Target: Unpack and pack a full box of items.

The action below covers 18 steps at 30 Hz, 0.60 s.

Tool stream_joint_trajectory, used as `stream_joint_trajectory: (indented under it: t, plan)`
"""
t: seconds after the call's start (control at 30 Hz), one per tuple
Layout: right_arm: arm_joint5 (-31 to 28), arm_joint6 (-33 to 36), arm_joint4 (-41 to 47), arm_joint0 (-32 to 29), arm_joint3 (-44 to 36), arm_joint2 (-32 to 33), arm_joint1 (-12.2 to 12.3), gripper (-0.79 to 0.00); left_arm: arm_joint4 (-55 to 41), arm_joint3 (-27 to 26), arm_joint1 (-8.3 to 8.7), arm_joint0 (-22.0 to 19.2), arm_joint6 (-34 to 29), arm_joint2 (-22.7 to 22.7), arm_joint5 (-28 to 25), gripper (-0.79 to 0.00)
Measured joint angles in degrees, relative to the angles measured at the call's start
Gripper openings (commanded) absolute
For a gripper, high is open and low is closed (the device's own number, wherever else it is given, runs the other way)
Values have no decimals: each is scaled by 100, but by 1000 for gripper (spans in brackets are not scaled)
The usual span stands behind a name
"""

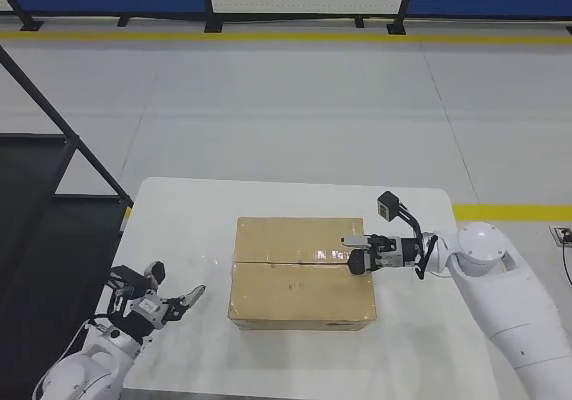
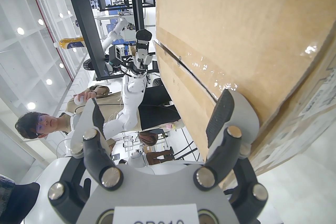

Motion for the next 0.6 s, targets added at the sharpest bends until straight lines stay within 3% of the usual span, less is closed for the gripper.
stream_joint_trajectory:
  t: [0.13,0.23,0.33,0.5,0.6]
  plan:
    - [0,0,0,0,0,0,0,0,-2155,467,5,-65,-572,-217,-942,0]
    - [0,0,0,0,0,0,0,0,-3676,782,49,-207,-1620,-268,-1405,0]
    - [0,0,0,0,0,0,0,0,-3998,787,52,-211,-1962,-271,-1406,0]
    - [0,0,0,0,0,0,0,0,-3730,776,45,-200,-1575,-251,-1381,0]
    - [0,0,0,0,0,0,0,0,-4372,760,23,-297,-2131,-19,-814,0]
